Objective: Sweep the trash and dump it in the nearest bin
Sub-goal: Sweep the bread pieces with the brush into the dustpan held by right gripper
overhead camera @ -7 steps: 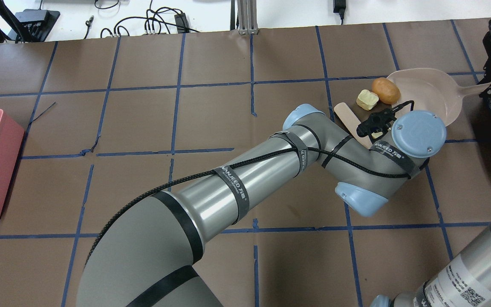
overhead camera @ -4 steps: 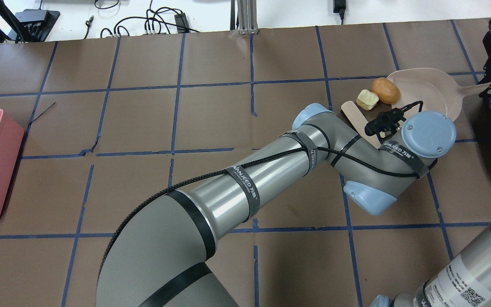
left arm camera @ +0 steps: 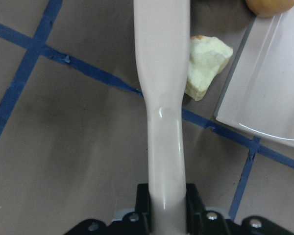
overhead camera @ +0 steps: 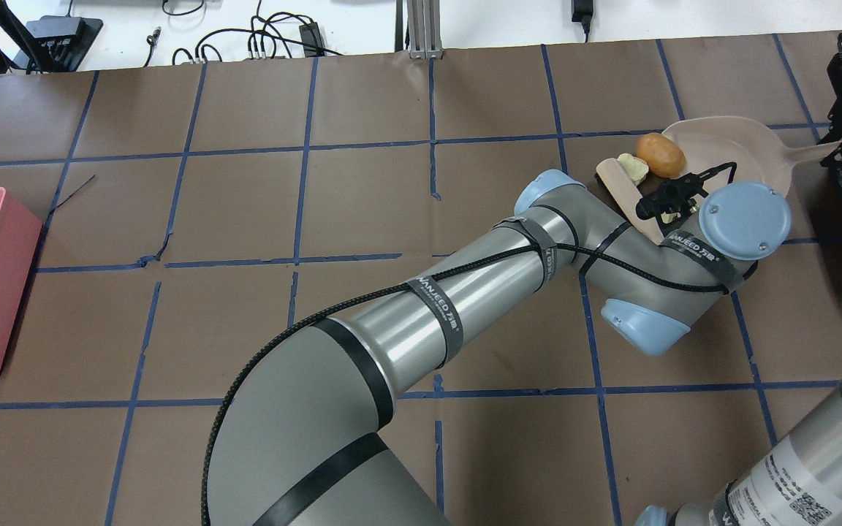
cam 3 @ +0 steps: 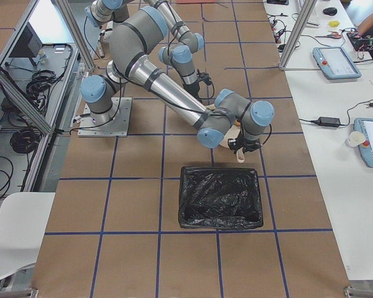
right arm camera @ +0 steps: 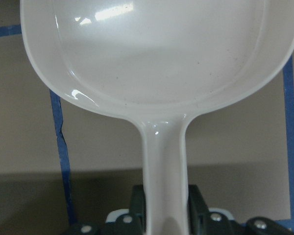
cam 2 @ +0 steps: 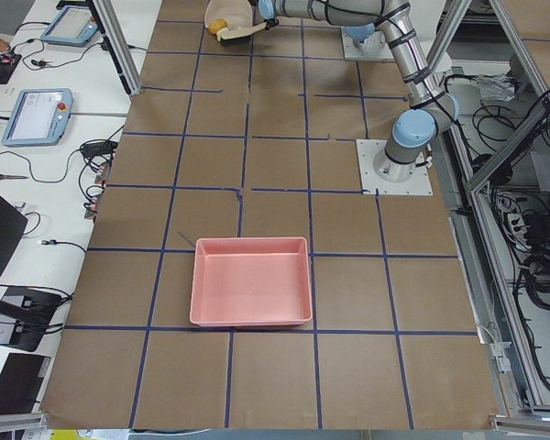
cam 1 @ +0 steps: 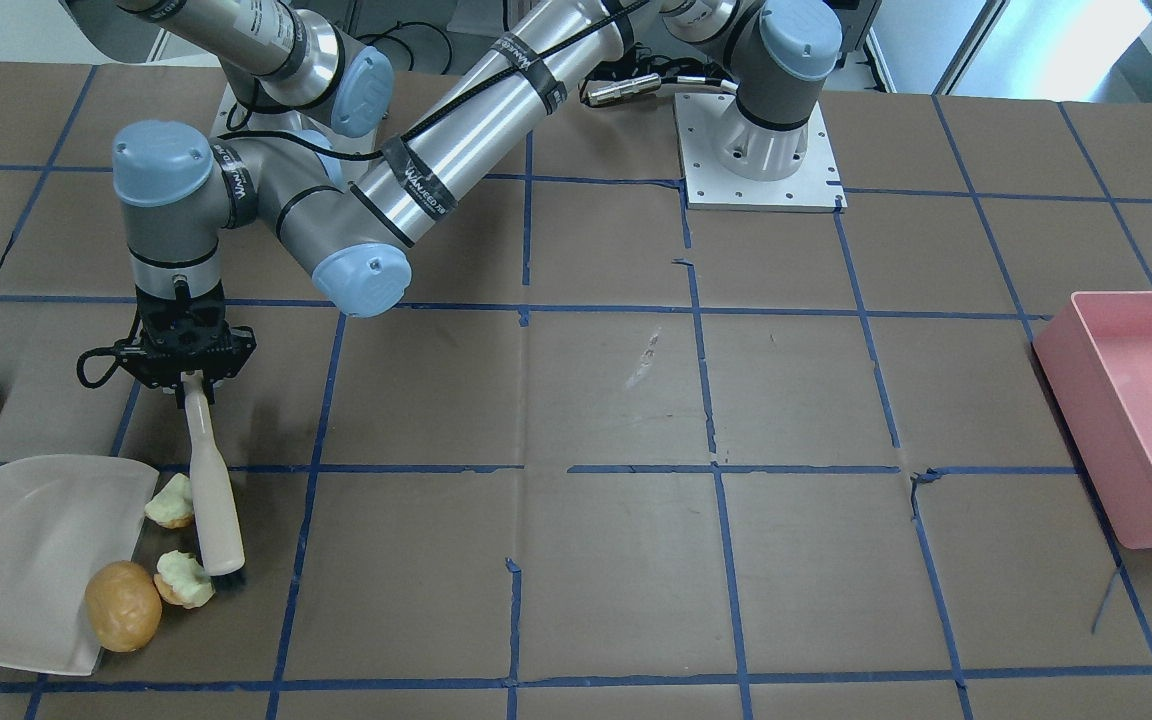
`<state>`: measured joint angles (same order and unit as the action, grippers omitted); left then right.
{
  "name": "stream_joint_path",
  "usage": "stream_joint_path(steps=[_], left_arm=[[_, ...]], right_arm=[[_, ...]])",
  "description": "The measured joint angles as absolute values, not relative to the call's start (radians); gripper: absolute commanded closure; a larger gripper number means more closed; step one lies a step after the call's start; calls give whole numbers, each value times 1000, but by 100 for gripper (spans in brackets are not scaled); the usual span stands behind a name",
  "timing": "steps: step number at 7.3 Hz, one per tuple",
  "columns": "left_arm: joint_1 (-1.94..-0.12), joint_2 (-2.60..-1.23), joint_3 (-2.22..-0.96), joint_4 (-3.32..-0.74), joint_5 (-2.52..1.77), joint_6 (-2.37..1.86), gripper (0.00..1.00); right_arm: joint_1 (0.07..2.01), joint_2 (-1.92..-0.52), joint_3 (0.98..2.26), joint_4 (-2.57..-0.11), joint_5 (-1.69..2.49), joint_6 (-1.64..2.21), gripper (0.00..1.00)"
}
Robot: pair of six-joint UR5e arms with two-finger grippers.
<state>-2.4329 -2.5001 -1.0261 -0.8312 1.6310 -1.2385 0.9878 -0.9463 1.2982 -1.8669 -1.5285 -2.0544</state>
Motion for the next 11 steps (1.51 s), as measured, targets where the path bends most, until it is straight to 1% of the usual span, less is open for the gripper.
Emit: stream_joint_path(steps=[7, 11], left_arm=[[-2431, -2522, -1003, -831, 1680, -1094, 92], [-2433, -2576, -920, -831, 1679, -1064, 92]], right_arm=[[1004, -945, 1300, -1868, -1524, -2052, 100], [1010, -944, 1305, -1862, -1475, -2053, 100]])
